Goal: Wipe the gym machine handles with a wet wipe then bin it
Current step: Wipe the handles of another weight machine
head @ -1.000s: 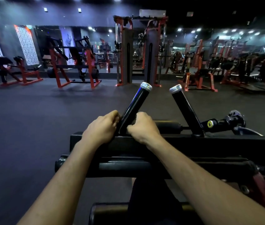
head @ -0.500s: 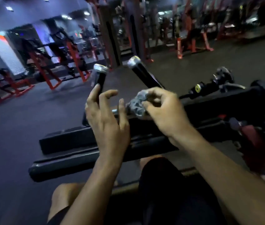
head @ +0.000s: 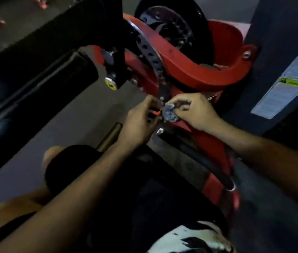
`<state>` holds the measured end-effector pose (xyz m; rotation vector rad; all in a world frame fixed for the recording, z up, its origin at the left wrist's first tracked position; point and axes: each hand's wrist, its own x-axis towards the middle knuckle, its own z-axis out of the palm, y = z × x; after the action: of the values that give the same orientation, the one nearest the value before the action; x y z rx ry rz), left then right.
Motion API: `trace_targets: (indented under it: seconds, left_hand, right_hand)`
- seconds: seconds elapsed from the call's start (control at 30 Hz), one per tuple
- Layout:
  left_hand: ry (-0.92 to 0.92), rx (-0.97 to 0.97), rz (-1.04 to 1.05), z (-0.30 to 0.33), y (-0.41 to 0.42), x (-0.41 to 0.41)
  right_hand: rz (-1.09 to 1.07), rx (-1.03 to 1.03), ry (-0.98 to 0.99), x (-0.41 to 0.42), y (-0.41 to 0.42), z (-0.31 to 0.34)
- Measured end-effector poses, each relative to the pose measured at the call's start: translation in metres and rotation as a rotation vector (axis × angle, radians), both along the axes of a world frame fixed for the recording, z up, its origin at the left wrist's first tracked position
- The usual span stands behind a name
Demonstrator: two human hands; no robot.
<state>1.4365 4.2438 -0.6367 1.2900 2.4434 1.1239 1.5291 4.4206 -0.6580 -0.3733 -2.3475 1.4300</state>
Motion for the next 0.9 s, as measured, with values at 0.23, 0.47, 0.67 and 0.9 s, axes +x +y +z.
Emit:
trace_targets:
  seconds: [0.23,0.47,0.67,0.9]
  left_hand:
    - [-0.128,-0.579,-0.011,-0.08,0.003,-0.004]
    - [-0.232,-0.732,-0.113,-0.083,-0.005,-0.007]
    - [-0.248,-0.652,-0.001,-0.085,0.004,-0.011]
    - [-0.312,-0.494,0.024,-0.087,0.012,-0.022]
  right_hand:
    - [-0.112,0.187,-0.167,0.037,0.011,-0.103]
    - [-0.077,0.139,-0.116,0.018,-0.01,-0.131]
    - [0.003,0.28,-0.031,0.008,-0.006,-0.129]
    - [0.296,0.708,-0.027,0.012,-0.022,-0.111]
